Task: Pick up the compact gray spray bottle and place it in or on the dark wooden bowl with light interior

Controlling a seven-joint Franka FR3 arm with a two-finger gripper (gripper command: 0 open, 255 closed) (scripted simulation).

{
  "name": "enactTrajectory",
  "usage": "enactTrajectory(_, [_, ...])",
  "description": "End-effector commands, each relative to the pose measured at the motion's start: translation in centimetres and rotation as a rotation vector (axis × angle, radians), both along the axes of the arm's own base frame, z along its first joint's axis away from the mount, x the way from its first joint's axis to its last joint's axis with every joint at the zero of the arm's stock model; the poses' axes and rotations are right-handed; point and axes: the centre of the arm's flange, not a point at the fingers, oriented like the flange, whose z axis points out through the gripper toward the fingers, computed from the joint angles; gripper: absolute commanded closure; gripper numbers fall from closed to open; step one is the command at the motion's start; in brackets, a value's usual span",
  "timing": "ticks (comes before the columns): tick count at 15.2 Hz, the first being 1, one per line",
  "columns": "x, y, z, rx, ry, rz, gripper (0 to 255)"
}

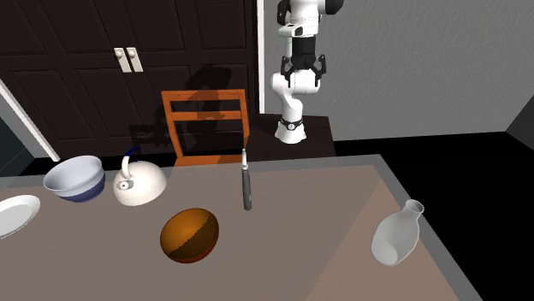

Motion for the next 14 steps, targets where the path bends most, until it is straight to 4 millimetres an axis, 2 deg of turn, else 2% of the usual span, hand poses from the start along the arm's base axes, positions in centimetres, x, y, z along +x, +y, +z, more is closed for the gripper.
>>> enactTrajectory(1, [0.0,0.0,0.0,0.000,0.000,0.000,0])
enactTrajectory(14, [4.2,-9.3,-13.4,-0.012,-0.180,0.070,0])
